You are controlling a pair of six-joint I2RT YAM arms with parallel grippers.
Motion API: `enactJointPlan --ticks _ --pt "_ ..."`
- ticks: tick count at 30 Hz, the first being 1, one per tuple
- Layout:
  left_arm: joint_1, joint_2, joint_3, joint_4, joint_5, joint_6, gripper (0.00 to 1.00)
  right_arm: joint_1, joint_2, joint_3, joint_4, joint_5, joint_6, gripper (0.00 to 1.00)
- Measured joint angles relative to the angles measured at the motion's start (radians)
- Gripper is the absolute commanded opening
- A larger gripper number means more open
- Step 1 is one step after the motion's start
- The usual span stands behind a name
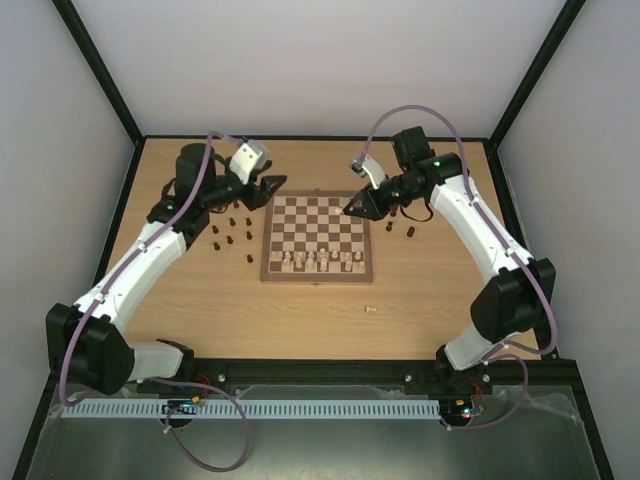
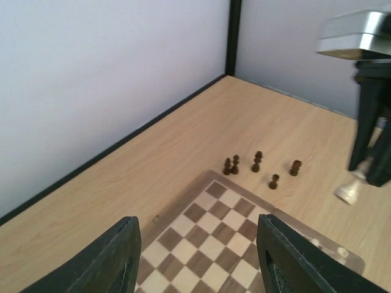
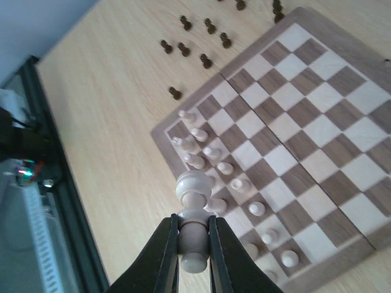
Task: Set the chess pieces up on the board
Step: Place the chess piece on the chessboard.
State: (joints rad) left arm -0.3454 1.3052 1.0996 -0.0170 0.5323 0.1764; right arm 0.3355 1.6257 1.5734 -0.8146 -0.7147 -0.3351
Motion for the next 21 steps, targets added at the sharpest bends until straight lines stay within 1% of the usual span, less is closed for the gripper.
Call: enactJointPlan --ticks 7,11,16,21 --pt "0.100 -0.012 0.058 -0.115 0.006 0.024 0.58 0.130 -0.100 -0.057 -0.005 0.305 -0.001 0.09" --pt "0.144 -0.012 0.067 -0.176 0.009 0.038 0.58 0.203 -0.120 -0.098 -0.044 0.452 0.000 0.09" --pt "0.172 -0.012 0.067 -0.245 0.010 0.055 0.58 0.263 -0.110 -0.103 -0.097 0.578 0.006 0.09" --pt "0.183 -0.016 0.064 -0.262 0.016 0.067 0.59 0.301 -0.072 -0.108 -0.128 0.664 0.022 0.09"
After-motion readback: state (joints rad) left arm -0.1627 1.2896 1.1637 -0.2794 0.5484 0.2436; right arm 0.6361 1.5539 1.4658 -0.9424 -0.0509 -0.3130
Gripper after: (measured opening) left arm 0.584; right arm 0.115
